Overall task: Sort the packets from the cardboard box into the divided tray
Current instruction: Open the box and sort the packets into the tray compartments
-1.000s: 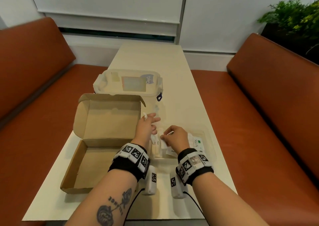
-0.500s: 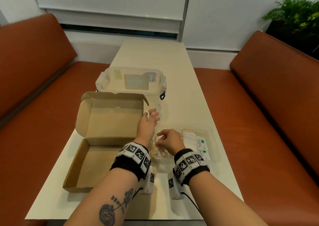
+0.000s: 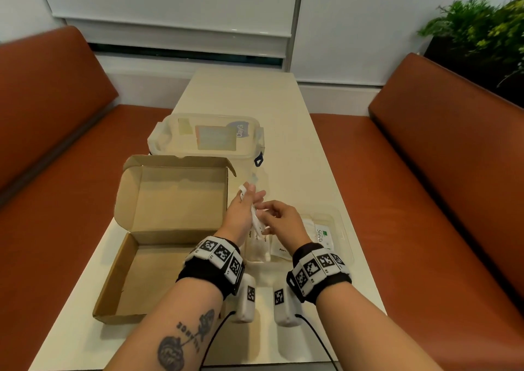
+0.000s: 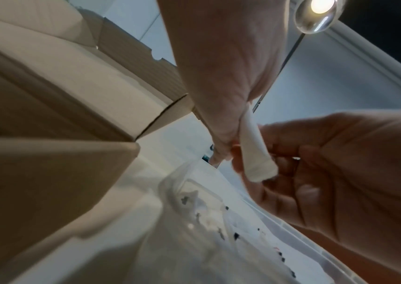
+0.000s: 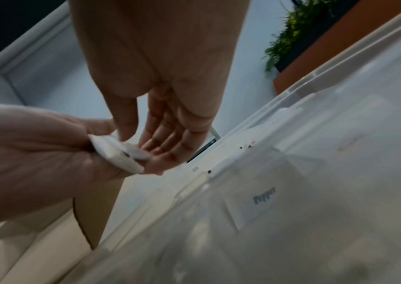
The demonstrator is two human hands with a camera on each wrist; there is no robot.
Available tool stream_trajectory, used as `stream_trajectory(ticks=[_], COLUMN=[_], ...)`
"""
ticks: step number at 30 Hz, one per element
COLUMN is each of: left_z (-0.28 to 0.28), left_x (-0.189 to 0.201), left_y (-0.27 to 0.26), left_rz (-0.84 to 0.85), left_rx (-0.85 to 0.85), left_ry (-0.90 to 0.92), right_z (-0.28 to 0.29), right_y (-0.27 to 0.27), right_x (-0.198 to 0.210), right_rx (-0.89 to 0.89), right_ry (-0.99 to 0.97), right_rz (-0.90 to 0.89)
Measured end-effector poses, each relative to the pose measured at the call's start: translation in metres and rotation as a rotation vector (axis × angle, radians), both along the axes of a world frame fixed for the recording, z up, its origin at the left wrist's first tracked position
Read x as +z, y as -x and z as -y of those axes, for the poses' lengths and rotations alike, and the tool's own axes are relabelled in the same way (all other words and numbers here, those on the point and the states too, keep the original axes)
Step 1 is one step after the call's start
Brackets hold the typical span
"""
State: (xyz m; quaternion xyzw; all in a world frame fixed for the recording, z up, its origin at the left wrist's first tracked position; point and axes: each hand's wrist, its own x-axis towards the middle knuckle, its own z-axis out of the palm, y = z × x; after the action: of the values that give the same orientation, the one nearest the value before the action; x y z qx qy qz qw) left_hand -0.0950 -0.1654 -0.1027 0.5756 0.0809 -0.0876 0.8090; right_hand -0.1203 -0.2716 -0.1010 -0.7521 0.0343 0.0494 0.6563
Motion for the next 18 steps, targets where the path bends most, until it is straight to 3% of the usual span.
stream_trajectory(ticks=[5, 9, 11, 14, 18], left_z=[0.002, 0.006, 0.008, 0.009, 0.009], left_x=[0.000, 0.000, -0.002, -0.005, -0.007], left_y=[0.000, -0.001, -0.003, -0.006, -0.010], left_rz=[-0.072, -0.042, -0.005, 0.030, 0.043], left_rx=[0.061, 0.104, 0.107, 0.051, 0.108], left_ry=[0.076, -0.102, -0.195, -0.328, -0.384], right_z=[0.014, 0.028, 0.032, 0.032, 0.033], right_y=[0.001, -0.001, -0.002, 0.001, 0.003], right_x=[-0.003, -0.004, -0.002, 0.000, -0.002], right_rx=[-0.067, -0.228, -0.256, -0.217, -0.088], right_ry=[-0.024, 0.135, 0.118, 0.063, 0.108], right_rz=[0.009, 0.123, 0.125, 0.095, 0.006])
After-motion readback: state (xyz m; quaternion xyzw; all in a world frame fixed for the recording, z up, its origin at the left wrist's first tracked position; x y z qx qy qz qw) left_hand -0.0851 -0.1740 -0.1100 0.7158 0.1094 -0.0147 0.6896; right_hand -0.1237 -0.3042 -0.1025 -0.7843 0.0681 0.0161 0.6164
